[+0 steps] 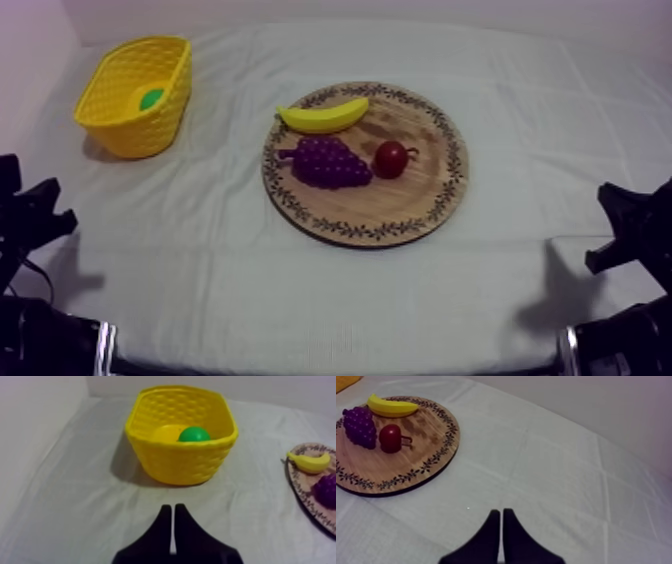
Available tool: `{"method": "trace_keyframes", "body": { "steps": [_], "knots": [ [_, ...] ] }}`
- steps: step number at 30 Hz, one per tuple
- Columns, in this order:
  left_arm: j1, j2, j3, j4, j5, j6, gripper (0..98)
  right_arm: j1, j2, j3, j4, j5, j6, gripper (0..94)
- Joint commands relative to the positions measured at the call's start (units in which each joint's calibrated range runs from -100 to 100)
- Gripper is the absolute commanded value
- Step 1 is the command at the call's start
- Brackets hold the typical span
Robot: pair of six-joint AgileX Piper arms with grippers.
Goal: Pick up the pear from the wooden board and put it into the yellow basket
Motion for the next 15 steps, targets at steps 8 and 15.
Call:
{"method": "trace_keyframes", "body": {
  "steps": [8, 15],
  "knots": [
    [-0.08, -5.38, 1.6, 0.21, -1.48, 7.22, 0.0, -0.08, 0.02, 0.0, 0.01, 0.0, 0.04, 0.3],
    [-0.03, -7.59, 1.77, 0.21, -2.18, 7.73, 0.0, -0.09, 0.02, 0.0, 0.01, 0.0, 0.02, 0.3]
  ]
}}
